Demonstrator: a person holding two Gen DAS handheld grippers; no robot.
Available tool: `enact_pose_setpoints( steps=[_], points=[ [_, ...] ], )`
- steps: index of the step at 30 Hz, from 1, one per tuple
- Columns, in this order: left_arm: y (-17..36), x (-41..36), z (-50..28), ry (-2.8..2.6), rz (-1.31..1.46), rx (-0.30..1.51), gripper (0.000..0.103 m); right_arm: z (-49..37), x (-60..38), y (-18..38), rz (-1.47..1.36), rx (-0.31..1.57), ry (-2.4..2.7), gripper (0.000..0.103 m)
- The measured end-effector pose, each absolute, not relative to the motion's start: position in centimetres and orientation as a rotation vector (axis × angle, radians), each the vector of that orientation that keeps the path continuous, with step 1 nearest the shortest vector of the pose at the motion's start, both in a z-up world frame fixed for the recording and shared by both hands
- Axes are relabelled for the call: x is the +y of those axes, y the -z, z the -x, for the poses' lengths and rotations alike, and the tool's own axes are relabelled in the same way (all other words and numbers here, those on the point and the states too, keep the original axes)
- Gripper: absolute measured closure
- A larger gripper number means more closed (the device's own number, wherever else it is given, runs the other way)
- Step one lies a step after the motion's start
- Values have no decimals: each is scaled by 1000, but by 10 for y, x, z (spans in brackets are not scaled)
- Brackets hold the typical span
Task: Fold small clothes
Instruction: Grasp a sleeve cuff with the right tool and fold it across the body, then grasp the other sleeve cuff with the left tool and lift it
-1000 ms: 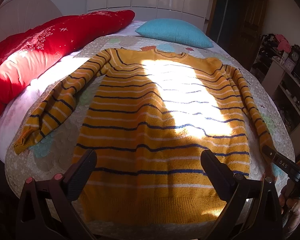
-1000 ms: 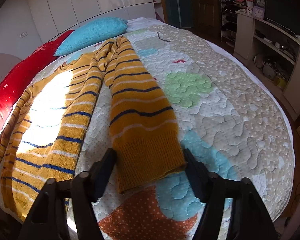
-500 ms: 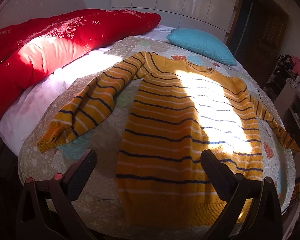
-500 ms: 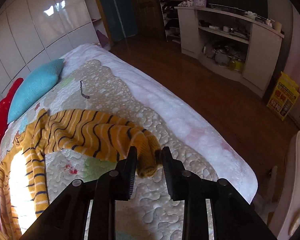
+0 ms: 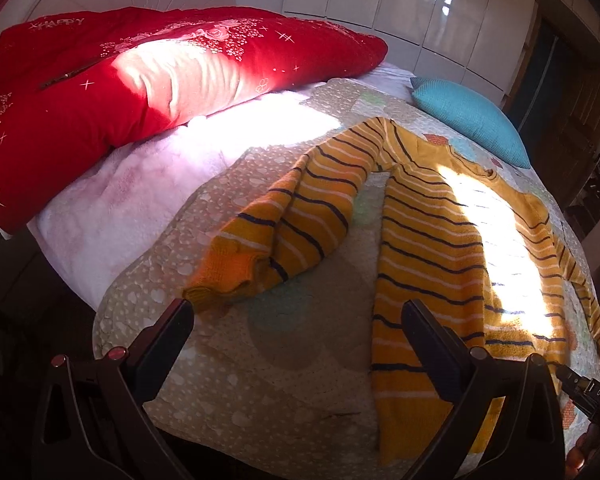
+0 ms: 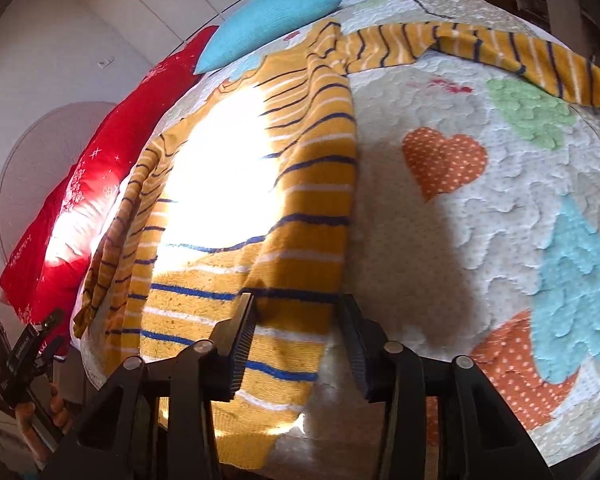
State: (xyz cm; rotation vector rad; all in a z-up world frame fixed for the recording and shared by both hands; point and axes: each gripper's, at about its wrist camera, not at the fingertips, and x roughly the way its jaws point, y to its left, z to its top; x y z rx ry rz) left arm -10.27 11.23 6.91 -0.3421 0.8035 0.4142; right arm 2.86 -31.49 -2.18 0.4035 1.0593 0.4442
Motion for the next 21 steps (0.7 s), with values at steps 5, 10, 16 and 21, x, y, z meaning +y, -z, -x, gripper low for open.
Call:
enact_pose_setpoints(
  steps=[5, 10, 16, 21],
  points=[
    [-61, 151, 99, -471, 300, 807, 0, -27, -313, 14, -251, 1034, -342, 95],
    [-45, 168, 71, -435, 175, 838, 0, -19, -323, 12, -203, 1024, -268, 94],
    [-17, 184, 25, -327, 139, 968, 78, -13, -338, -1, -184, 989, -196, 94],
    [-37, 255, 2, -420, 310, 947, 90, -13, -345, -2, -193, 988, -149, 94]
  ],
)
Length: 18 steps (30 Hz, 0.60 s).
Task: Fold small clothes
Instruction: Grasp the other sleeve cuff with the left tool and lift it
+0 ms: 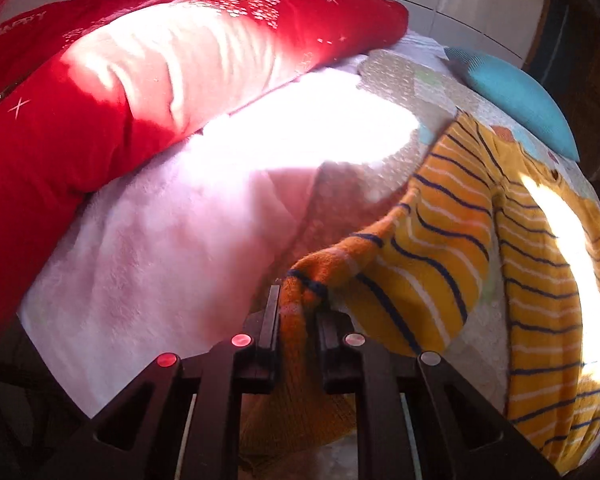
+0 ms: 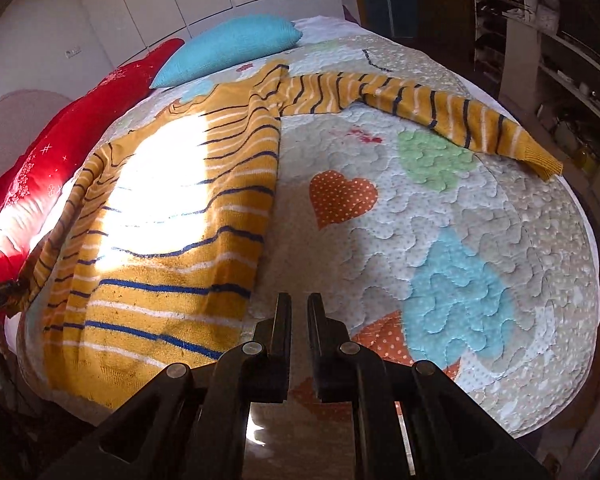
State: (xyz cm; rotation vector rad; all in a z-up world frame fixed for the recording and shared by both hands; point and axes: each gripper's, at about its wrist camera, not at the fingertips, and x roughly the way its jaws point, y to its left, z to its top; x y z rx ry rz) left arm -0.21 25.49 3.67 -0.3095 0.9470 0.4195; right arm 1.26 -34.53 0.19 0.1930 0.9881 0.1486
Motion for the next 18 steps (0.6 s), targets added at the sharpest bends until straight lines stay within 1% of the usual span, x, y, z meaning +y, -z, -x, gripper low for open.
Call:
enact_pose_setpoints(
  steps=[5, 9, 13, 18],
  points=[
    [-71, 317, -23, -609, 296, 915, 90, -14, -345, 8, -233, 1004, -131, 94],
    [-97, 337, -36, -616, 373, 882, 90, -16, -340, 13, -240, 1013, -144, 94],
    [-118, 303, -54, -416, 481, 867, 90, -19, -345, 16, -274, 1008, -157, 94],
    [-134, 197, -99, -158, 464, 878, 90, -26, -359, 21, -344, 997, -172, 94]
  ],
)
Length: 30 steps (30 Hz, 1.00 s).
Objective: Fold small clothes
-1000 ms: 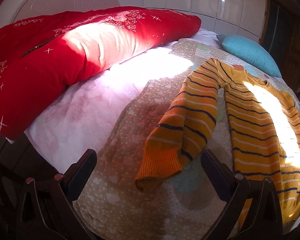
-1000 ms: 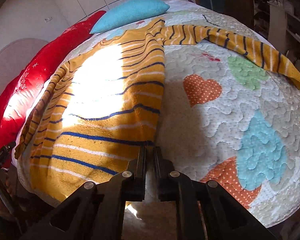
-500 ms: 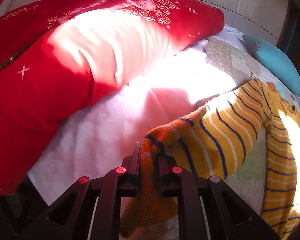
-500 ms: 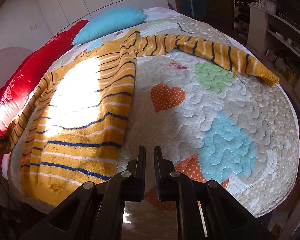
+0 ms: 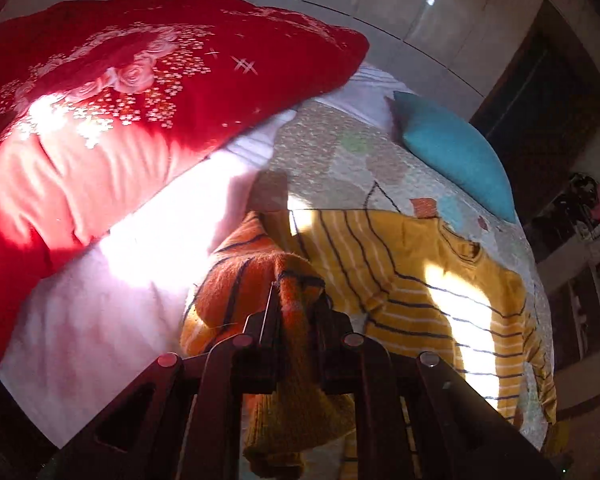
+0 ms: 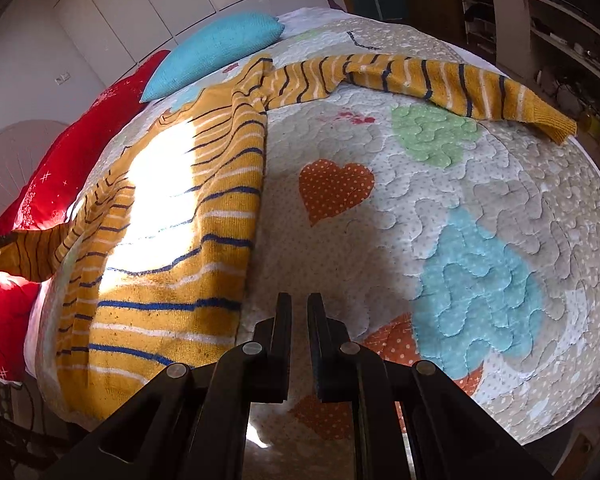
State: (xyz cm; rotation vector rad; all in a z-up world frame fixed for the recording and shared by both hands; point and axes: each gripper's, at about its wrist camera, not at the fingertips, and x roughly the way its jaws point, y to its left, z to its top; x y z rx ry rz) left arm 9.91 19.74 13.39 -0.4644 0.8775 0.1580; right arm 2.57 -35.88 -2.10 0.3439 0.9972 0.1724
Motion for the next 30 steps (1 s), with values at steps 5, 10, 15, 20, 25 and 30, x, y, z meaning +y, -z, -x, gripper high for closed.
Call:
enact_pose_setpoints(
  steps=[5, 10, 15, 20, 25, 30],
  points=[
    [-130, 73, -162, 79, 470, 917, 90, -22, -379, 27, -390, 984, -173, 94],
    [-88, -56, -206, 229, 399, 995, 89, -16, -408, 32, -437, 967, -155, 94],
    [-55, -111, -211, 342, 423, 1072, 62, -13, -425, 23, -410, 937, -127, 92],
    [-76, -94, -165, 364, 372, 1018, 36, -26, -420, 6, -353, 910, -145, 79],
    [-98, -44, -89, 217, 254, 950, 30, -63, -370, -20, -328, 880, -306, 73],
    [-95, 4, -22, 96, 258, 888, 24, -134, -302, -23, -339, 893, -426, 51]
  ],
)
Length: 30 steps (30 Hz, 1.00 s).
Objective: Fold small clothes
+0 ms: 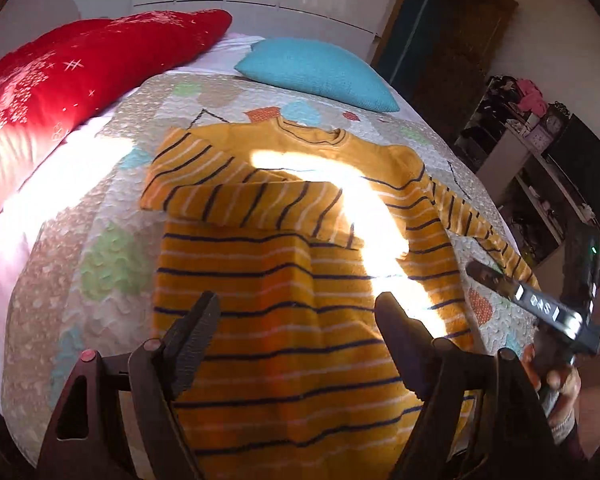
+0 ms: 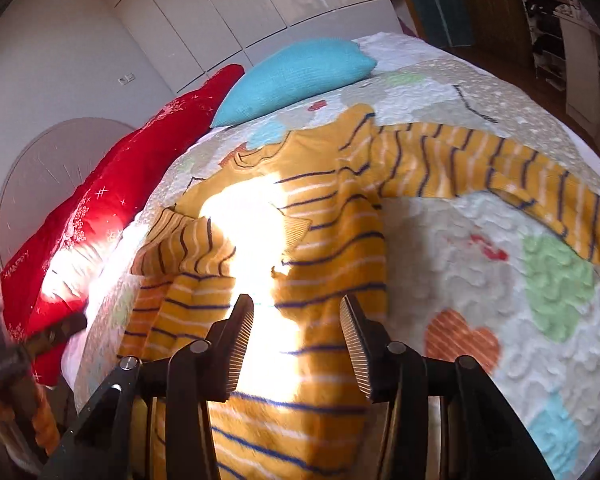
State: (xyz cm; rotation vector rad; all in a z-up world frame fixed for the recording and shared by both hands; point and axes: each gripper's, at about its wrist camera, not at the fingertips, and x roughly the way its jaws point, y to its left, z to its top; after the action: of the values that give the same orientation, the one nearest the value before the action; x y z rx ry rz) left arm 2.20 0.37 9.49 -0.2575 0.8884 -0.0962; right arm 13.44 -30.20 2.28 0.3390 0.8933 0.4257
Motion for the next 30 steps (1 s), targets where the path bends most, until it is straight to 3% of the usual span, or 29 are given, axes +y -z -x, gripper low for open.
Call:
enact_pose_setpoints(
  steps=[5, 6, 7, 10, 15, 20, 23, 24, 26, 27, 30],
  points=[
    [-74, 42, 19, 30, 341, 883, 24, -207, -242, 14, -285, 1040, -373, 54],
    [-70, 48, 24, 17, 347, 881, 24, -214, -233, 19, -275, 1057, -375, 63],
    [-65, 53, 28, 1, 347, 881, 24, -219, -226, 20, -268, 1062, -380, 93],
    [-52, 66, 32, -60, 327, 898, 24, -223, -217, 5, -262, 1037, -422, 95],
    [-33, 79, 34, -111, 353, 922, 24, -221, -250, -33, -274, 937, -353, 95],
    [-25, 72, 38, -100, 376, 945, 24, -230, -272, 1, -135, 1047, -190, 91],
    [-31, 65, 40, -92, 351, 941, 24, -206, -302, 0, -196, 1019, -221, 90],
    [-33, 63, 41, -92, 341, 937, 24, -196, -316, -5, -232, 995, -232, 87],
    [-37, 61, 42, -97, 333, 930, 24, -171, -350, -14, -292, 950, -222, 64],
    [-37, 60, 42, -97, 337, 931, 24, -159, -369, -15, -324, 932, -207, 59],
    [-32, 53, 40, -78, 364, 951, 24, -127, -430, -5, -453, 918, -146, 55]
  ],
)
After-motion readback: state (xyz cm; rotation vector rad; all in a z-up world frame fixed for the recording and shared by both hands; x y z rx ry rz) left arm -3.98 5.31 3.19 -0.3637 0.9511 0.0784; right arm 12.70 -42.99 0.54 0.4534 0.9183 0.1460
